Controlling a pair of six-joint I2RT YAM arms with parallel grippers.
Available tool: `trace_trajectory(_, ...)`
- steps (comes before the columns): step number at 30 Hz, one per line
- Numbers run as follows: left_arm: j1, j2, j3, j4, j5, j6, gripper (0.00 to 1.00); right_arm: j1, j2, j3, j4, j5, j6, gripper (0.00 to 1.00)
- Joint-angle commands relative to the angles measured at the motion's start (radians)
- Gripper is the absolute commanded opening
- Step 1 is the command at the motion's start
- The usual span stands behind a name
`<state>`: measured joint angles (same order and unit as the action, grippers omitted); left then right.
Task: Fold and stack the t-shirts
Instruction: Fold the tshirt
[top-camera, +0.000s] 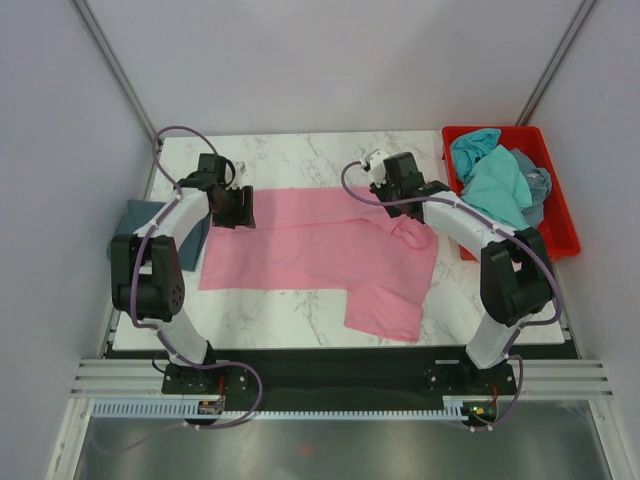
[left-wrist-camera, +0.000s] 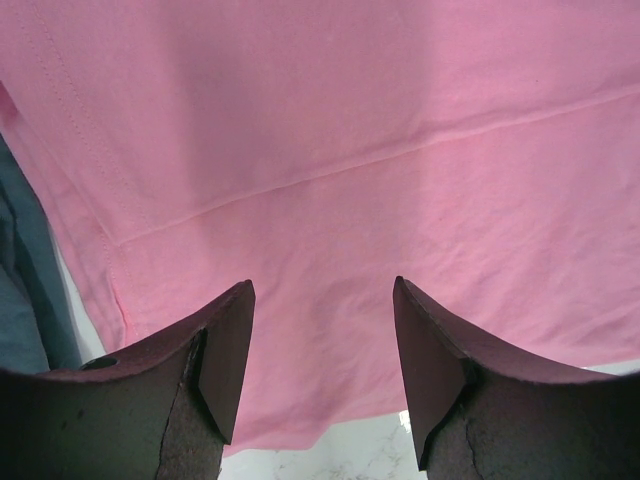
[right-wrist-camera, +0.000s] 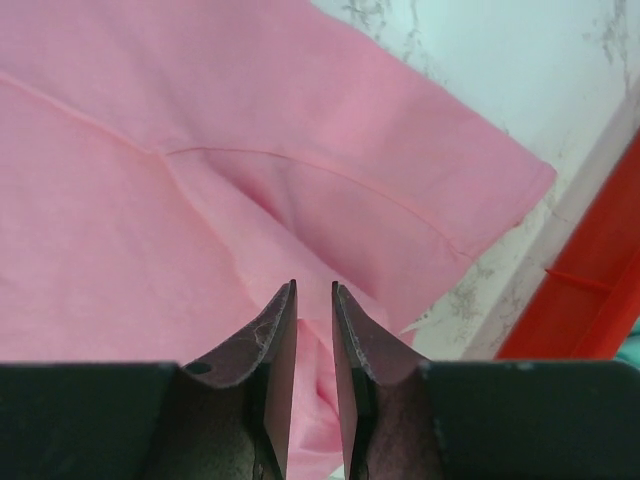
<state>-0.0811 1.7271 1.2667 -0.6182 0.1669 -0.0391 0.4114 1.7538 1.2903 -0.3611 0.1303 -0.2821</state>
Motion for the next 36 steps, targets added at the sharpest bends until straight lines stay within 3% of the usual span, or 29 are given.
trace_trajectory(1,-0.002,-0.034,0.014,0.031,-0.004,-0.021,0.66,0.012,-0.030,-0.040,-0.044,-0.113,0.030,0.28)
trace_trajectory(19,-0.003,-0.031,0.017,0.026,-0.012,-0.021,0.65,0.010,0.050,-0.069,-0.047,-0.118,0.040,0.26)
trace_trajectory(36,-0.002,-0.026,0.014,0.025,-0.023,-0.016,0.66,0.003,0.153,0.017,-0.006,-0.046,0.032,0.32)
